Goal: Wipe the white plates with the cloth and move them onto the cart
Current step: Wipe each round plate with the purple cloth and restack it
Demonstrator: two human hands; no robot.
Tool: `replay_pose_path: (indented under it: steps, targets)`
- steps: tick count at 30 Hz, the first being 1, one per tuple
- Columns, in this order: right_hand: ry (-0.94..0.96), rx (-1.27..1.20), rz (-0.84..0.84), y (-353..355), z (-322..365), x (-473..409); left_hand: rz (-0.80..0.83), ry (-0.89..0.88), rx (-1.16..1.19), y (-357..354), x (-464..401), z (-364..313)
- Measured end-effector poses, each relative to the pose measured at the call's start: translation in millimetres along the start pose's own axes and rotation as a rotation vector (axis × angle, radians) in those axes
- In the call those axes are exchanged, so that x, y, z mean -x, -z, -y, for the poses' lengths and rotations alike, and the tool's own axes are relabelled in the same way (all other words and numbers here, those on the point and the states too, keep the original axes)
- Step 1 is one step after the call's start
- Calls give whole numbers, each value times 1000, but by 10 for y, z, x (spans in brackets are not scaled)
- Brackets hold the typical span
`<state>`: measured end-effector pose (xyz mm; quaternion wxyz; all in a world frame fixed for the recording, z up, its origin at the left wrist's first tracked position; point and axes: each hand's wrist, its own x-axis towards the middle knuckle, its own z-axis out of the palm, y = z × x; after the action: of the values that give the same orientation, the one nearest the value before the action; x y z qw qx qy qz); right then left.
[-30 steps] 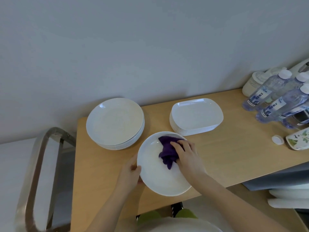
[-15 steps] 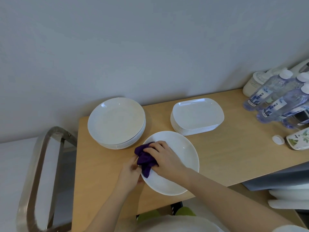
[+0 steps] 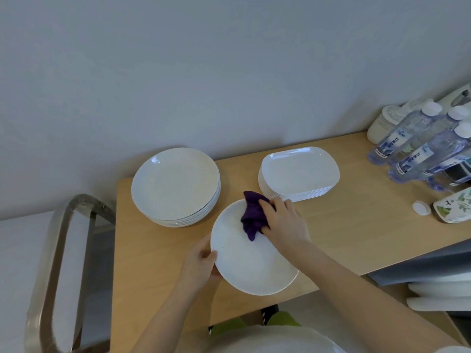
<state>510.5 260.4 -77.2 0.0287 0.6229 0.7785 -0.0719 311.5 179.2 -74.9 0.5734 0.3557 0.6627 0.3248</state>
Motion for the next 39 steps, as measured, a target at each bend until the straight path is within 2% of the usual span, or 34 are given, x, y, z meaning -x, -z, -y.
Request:
replay_pose_path:
  steps: [4,6,14,22,26,29,35,37,39]
  targets:
    - [-173,-118,-3,-70,12,109,4,33,27,26,-2,-9]
    - [-185,-208,-1,-56,76,54,10,47,45,40,-8,-12]
    - [59,-279,48,20,448,-203,65,1,124,117,-24,11]
    - [312,-203,156,117,625,-219,-93,25,339,39,-12,111]
    - [514,-93,140,113,684,-144,-112,43,339,38,-31,152]
    - [574,-93,118,70,656,-72,-103,33,284,60,-58,162]
    - [525,-224,55,-32,536,90,-38,78,269,117,-69,110]
    - [404,-292,-12,-121,484,173,-17,92,287,122,-65,90]
    - [204,-402,-72,-204,429,242,-25,107,259,126,-69,70]
